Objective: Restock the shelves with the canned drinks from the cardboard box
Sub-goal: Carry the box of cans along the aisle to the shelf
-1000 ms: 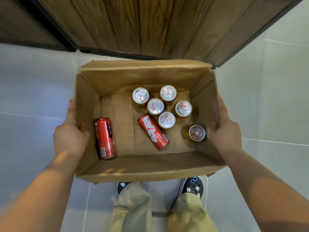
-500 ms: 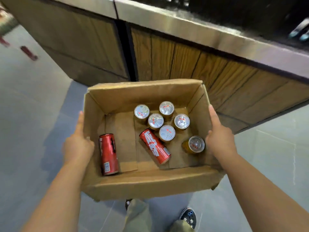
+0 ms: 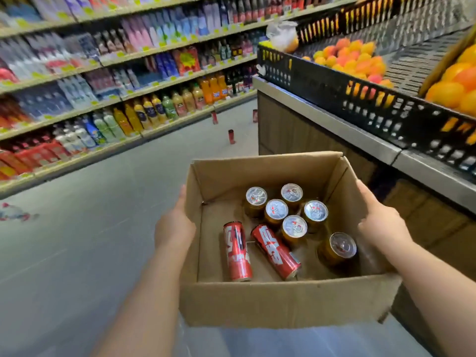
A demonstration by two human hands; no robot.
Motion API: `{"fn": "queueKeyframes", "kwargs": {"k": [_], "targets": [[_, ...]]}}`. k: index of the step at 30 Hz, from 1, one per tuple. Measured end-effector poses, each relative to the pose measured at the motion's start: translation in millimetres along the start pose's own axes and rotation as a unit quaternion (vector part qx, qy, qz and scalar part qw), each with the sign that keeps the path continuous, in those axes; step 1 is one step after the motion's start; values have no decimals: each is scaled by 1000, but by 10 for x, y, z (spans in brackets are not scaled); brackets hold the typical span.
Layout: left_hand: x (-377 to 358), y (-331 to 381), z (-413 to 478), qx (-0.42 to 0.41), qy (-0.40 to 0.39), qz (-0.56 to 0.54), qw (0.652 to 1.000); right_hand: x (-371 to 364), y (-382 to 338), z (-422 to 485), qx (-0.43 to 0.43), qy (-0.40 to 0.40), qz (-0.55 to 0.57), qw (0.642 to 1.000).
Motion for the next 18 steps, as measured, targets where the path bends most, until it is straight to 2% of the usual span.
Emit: {"fn": "queueKeyframes", "kwargs": {"k": [5, 10, 18], "targets": [[607, -680, 588, 79, 31, -2, 996, -377, -1187, 470, 95, -40, 18, 994], [920, -1215, 1188, 137, 62, -11, 989, -778, -2213, 1004, 182, -65, 40, 980], [1298, -1456, 2057, 215, 110, -51, 969, -1273, -3564, 2107, 269, -117, 43, 955]]}}
Point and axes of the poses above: each hand's wrist, its own z-axis towards the middle knuckle, its own x-axis out of the back of the hand, y = z × x, the point moved 10 cm from there along z, towards the middle knuckle, and after that the axes turned 8 degrees about x, right-handed, at the moved point
